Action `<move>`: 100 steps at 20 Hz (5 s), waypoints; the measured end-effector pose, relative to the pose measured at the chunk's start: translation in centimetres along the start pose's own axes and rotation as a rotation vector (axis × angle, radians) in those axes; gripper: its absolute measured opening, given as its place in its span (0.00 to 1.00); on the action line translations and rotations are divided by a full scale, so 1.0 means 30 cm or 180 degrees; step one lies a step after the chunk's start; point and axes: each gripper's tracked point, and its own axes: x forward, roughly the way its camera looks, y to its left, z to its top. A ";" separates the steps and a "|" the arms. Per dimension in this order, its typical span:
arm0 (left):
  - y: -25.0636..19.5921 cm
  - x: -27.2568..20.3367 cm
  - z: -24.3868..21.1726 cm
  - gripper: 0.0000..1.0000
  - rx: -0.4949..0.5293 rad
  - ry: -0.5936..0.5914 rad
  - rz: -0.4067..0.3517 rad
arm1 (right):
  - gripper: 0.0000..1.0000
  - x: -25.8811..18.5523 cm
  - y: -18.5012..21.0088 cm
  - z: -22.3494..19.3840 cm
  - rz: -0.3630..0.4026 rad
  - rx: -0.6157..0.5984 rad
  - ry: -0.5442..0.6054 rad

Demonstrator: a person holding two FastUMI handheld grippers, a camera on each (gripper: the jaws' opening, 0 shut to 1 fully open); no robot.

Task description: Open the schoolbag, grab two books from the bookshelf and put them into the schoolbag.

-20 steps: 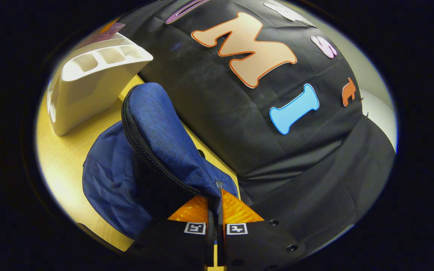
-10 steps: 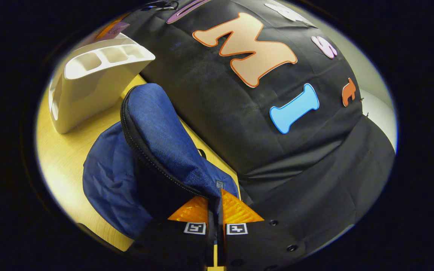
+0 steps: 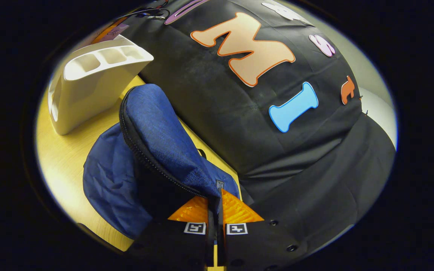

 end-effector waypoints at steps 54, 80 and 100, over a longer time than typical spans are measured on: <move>-0.878 -0.349 -0.146 0.41 -0.0607 -0.0630 -0.1533 | 0.06 0.049 -0.096 -0.088 0.0422 0.1180 0.0045; -1.501 0.298 0.072 0.41 -0.0748 -0.1240 -0.2991 | 0.06 0.048 -0.184 -0.075 0.0695 0.1768 -0.0091; -1.405 0.379 0.018 0.75 -0.0939 -0.1154 -0.2598 | 0.07 0.069 -0.151 -0.112 0.0717 0.1629 0.0002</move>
